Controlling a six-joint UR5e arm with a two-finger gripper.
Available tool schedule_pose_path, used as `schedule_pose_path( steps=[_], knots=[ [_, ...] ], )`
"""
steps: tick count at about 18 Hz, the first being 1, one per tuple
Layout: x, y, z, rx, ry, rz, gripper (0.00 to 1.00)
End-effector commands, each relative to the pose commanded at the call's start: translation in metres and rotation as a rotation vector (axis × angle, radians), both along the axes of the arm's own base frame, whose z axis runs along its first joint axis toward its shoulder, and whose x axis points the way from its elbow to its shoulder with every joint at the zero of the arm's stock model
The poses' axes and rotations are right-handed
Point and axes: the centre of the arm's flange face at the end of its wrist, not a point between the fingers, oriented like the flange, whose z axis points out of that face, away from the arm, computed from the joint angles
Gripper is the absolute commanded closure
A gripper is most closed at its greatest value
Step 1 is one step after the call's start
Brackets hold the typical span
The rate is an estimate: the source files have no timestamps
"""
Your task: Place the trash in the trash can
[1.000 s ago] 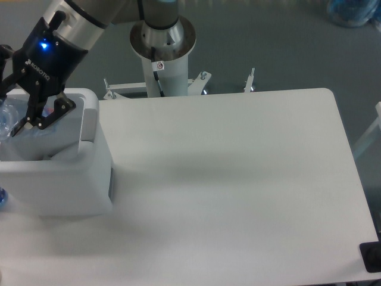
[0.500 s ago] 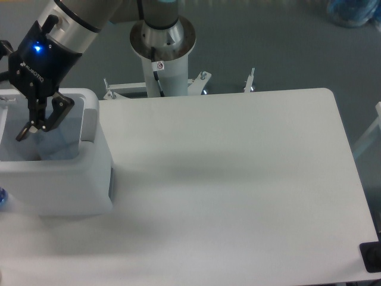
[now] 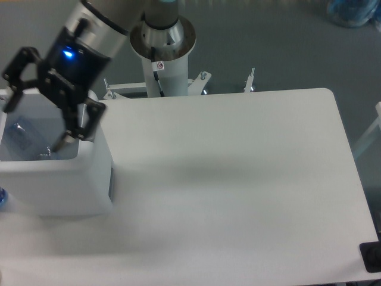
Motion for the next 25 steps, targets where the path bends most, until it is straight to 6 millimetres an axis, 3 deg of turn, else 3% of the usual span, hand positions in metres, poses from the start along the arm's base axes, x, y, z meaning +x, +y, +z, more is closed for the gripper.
schedule_pose_path(
  steps=[4,6,9,11,13,22,25],
  knots=[
    [-0.063,-0.027,-0.016,-0.018,-0.017,0.099,0.00],
    [-0.095,-0.036,-0.038,-0.063,0.013,0.138,0.00],
    [-0.125,-0.051,-0.070,-0.169,0.132,0.148,0.00],
    [-0.148,-0.047,-0.095,-0.212,0.157,0.136,0.00],
    [-0.155,-0.051,-0.097,-0.229,0.164,0.150,0.00],
    [-0.180,-0.075,-0.147,-0.419,0.230,0.187,0.00],
    [-0.178,-0.080,-0.162,-0.437,0.229,0.158,0.00]
  ],
)
